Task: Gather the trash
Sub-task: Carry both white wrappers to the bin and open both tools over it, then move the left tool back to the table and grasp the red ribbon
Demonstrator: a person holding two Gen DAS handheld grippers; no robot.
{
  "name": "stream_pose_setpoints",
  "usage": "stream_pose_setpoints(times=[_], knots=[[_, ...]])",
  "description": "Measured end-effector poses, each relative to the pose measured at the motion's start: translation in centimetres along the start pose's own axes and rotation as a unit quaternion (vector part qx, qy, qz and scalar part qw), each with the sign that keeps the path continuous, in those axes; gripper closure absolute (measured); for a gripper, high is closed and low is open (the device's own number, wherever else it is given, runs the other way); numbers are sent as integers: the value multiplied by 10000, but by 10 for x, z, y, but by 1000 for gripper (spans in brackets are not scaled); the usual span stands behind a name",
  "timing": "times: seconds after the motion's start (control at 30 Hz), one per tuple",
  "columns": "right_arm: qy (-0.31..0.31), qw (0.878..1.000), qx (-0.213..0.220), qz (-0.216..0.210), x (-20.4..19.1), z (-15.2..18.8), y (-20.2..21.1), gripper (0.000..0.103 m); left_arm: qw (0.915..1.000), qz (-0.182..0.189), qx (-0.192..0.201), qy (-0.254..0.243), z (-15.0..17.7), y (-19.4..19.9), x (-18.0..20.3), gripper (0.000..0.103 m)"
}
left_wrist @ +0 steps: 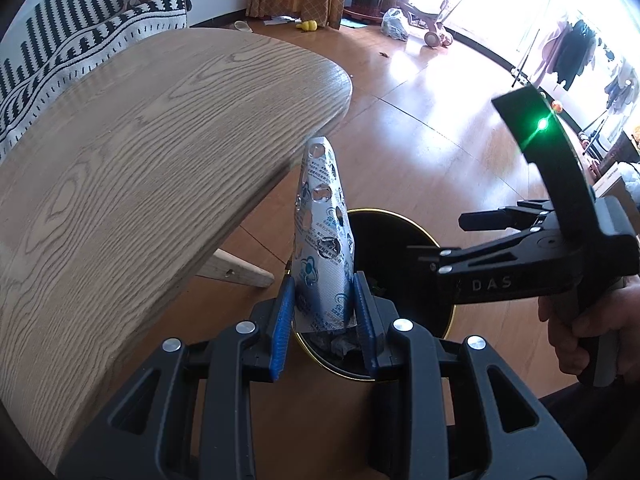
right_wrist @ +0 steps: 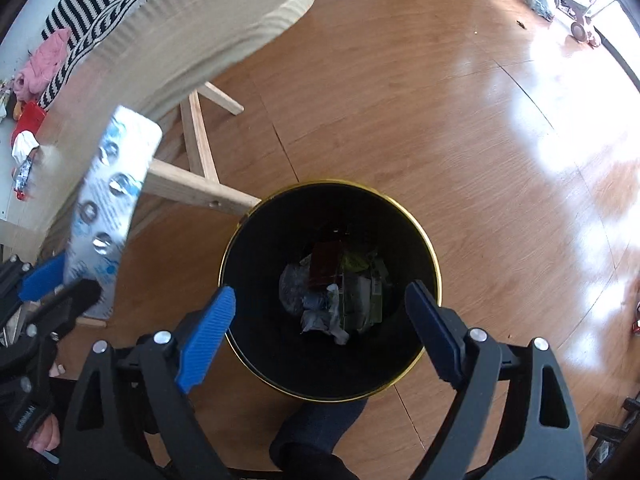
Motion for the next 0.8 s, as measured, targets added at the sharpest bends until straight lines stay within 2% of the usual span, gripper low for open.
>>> stream_pose_setpoints(times=[0.23,0.53,0.57,0.6,0.63,0.67,0.7,0.8], knots=[[-267,9994,169,171,17,-5,10,19,9998,95,-132,-99,1,-10,4,74],[-760,9951,538,336,42,-10,32,19,9966,662,-460,-173,14,-30,23,71],[-776,9948,555,344,42,-10,33,19,9965,686,-444,-179,14,-30,24,68],[-787,9947,566,353,43,-10,33,19,9965,713,-397,-177,13,-29,25,57],[-792,9946,577,356,43,-10,34,19,9968,709,-342,-171,12,-27,24,39],[-793,9945,580,359,42,-9,35,19,9975,662,-219,-150,10,-24,23,32],[-790,9945,583,363,42,-9,35,19,9979,617,-150,-147,9,-23,22,28],[-767,9945,610,382,39,-9,33,19,9981,589,-115,-126,8,-18,17,24]])
Point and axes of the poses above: each gripper's, at about its wrist camera, not at the fingertips, and y roughly against the way its jaws point, x to its right, z to its underside, the point moved 6 cm from there along -y, roughly the way its jaws point, and after that the axes turned 2 degrees about -z, right-handed, at the moved point
